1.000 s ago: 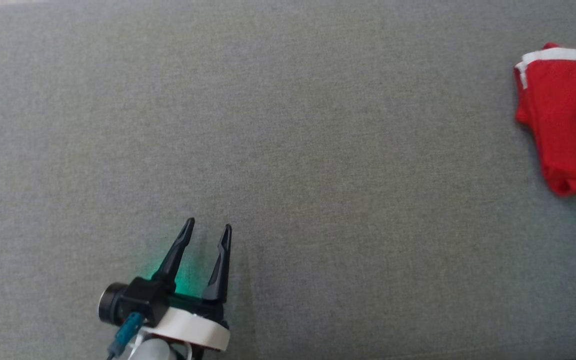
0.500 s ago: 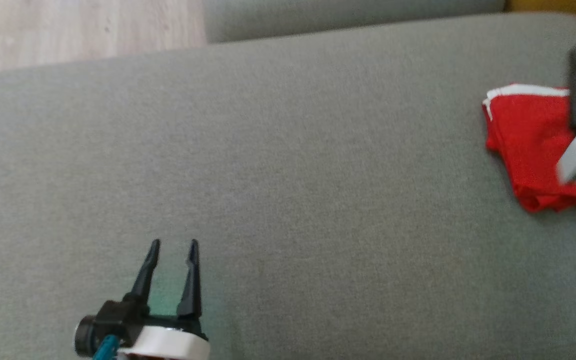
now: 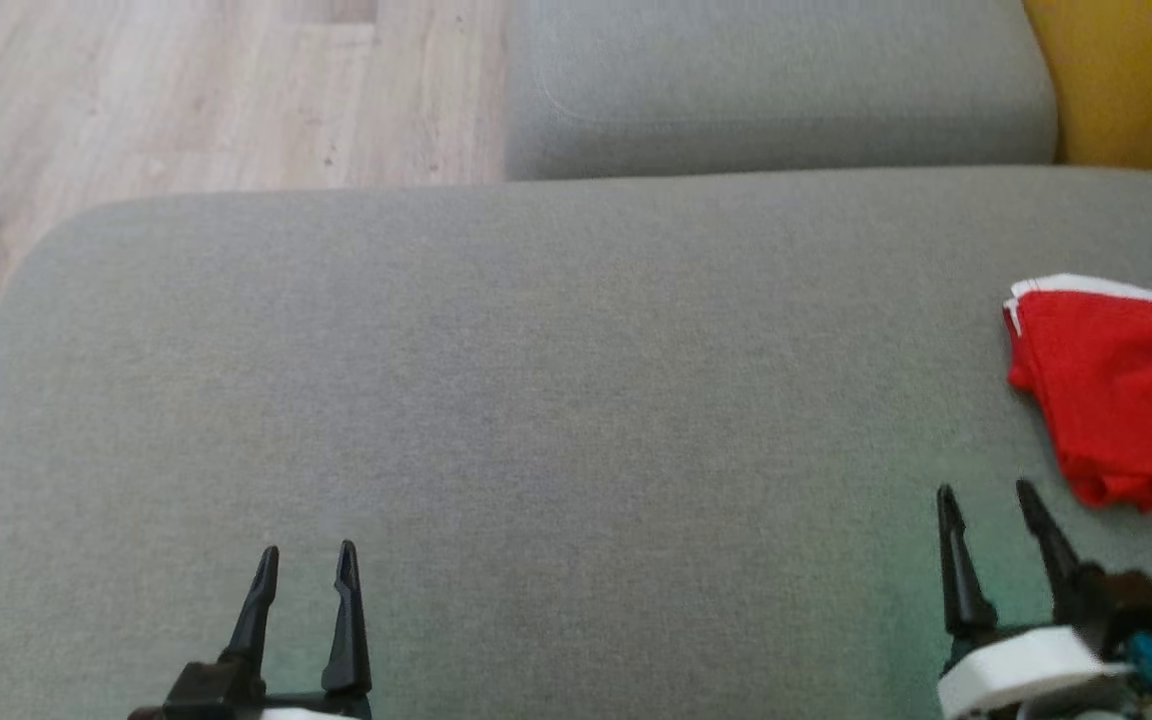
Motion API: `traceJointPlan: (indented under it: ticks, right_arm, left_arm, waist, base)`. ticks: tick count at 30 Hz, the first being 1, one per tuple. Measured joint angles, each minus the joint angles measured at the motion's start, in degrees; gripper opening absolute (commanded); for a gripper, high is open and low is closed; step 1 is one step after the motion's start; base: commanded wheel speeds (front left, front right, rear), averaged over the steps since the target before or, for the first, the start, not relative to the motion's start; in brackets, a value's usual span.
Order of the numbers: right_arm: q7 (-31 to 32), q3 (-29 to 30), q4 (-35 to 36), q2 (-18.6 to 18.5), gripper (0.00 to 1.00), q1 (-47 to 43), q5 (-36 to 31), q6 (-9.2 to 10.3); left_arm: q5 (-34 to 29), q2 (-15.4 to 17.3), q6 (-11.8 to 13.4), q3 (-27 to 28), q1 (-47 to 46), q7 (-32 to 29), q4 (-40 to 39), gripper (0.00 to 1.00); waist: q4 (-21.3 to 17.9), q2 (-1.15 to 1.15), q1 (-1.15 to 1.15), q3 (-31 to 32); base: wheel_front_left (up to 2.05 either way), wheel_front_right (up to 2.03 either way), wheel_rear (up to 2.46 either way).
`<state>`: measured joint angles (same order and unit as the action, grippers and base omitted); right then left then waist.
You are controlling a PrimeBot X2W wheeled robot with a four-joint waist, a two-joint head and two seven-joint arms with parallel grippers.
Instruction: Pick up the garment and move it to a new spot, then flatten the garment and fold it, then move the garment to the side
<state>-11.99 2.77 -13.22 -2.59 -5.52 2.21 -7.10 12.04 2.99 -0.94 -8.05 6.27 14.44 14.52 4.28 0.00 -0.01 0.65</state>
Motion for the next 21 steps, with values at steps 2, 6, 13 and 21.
traceJointPlan:
  ticks: [2,6,13,21]
  right_arm:
    - [-1.10,0.13,-1.57,0.11,1.00,-0.08,-0.52,0.00]
    - [-2.13,-0.08,-3.65,0.11,1.00,-0.09,0.74,0.00]
    - [-2.12,-0.54,-6.87,0.13,0.00,-0.42,0.82,0.05]
    - [-1.02,-0.45,-8.57,0.16,0.00,-1.35,4.52,0.05]
  left_arm:
    - [0.00,0.01,-0.66,0.18,-0.02,0.00,-0.01,1.00]
    - [-0.01,0.00,-0.88,0.29,-0.02,0.00,-0.01,1.00]
    - [-0.15,-0.07,-1.60,0.09,0.46,-0.25,2.49,0.00]
    - [3.31,-0.07,-1.64,0.26,1.83,-1.34,3.98,0.00]
  waist:
    - [0.22,0.00,0.00,0.46]
    - [-0.14,0.00,0.01,0.92]
    - [-1.00,0.00,0.01,1.21]
    - [-1.17,0.00,0.01,1.11]
  base:
    - [0.00,0.00,0.00]
    - [0.00,0.00,0.00]
    - [0.00,0.00,0.00]
    - [0.00,0.00,0.00]
